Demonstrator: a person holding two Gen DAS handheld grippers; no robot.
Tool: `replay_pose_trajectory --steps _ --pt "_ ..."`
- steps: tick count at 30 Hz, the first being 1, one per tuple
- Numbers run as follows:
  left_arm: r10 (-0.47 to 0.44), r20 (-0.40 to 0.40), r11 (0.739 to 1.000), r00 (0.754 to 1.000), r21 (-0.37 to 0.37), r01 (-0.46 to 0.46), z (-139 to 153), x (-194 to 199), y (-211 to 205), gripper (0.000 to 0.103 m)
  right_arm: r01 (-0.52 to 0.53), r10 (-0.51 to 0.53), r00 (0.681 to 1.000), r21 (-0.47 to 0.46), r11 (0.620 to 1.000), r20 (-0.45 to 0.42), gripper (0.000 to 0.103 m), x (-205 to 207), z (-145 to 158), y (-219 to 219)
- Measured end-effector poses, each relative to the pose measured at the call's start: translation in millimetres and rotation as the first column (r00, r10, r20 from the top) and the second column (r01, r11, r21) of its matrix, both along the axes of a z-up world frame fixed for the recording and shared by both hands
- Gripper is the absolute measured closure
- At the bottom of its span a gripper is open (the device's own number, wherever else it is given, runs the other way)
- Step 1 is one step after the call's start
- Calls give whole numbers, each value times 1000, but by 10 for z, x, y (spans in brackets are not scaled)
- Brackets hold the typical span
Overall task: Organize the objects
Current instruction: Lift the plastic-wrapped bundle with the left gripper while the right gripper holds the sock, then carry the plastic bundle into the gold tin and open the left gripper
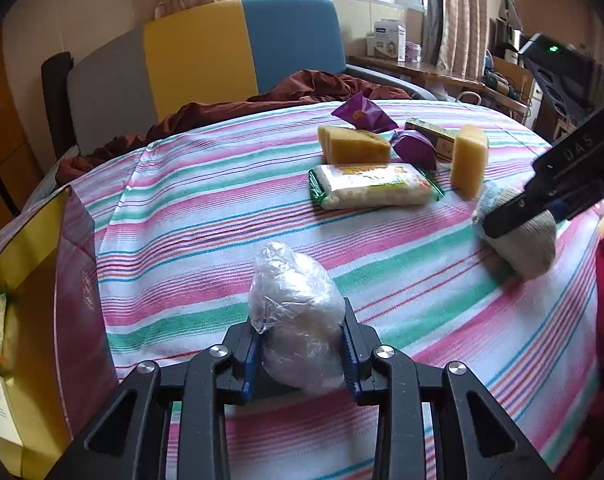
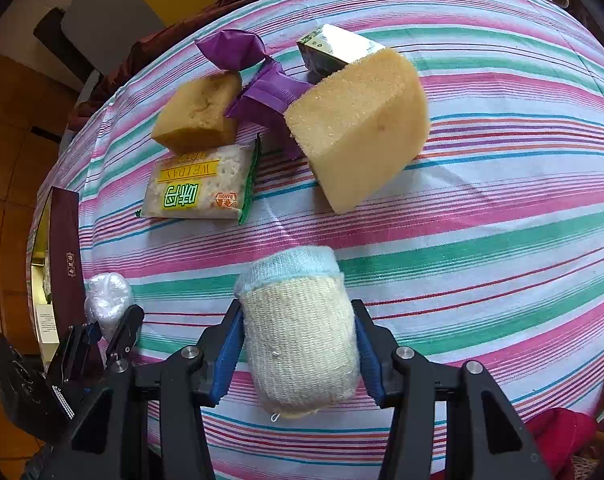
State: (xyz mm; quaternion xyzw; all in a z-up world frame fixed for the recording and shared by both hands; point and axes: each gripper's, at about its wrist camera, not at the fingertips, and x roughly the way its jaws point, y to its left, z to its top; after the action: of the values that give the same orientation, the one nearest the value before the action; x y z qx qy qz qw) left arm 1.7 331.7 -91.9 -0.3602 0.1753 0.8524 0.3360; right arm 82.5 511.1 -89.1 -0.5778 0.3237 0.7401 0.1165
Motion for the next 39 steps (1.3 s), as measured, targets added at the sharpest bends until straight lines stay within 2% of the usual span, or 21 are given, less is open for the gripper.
replay_pose_trajectory --steps 5,10,14,18,20,21,23,25,28,34,36,39 --pt "-57 29 997 998 52 56 210 177 -175 70 3 -3 1000 -11 1000 -10 52 0 31 39" --pt "-57 69 985 996 165 45 696 128 -574 70 4 -4 1000 -8 1000 -13 52 71 60 80" --pt "13 86 970 996 239 -34 1089 -197 -1103 70 5 -6 1000 -1 1000 -10 52 91 48 64" --pt "145 96 959 985 230 -164 1252 -717 -1731 70 10 -10 1000 8 1000 -11 52 98 69 44" --pt "211 113 956 971 185 -229 1216 -1010 -2015 70 11 -11 1000 13 1000 -10 52 100 82 43" --pt "257 131 944 957 177 -278 1183 -1172 -2176 70 12 -12 1000 15 1000 -12 52 103 88 43" --pt "296 189 933 936 151 -325 1056 -1440 -2397 70 13 -13 1000 17 1000 -15 52 93 99 36" --pt "349 244 915 905 120 -385 916 -1688 -2581 70 14 -14 1000 19 1000 -14 52 93 102 37" --pt "387 289 901 876 83 -425 740 -1910 -2694 70 15 -15 1000 20 1000 -13 52 83 107 33" --pt "361 373 913 855 46 -406 466 -2264 -2616 69 17 -17 1000 23 1000 -5 52 64 92 24" --pt "387 371 906 844 17 -422 399 -2349 -2602 68 18 -18 1000 25 1000 1 52 70 91 38" --pt "414 403 892 816 -2 -452 289 -2444 -2626 61 17 -17 1000 28 999 9 52 63 83 35"
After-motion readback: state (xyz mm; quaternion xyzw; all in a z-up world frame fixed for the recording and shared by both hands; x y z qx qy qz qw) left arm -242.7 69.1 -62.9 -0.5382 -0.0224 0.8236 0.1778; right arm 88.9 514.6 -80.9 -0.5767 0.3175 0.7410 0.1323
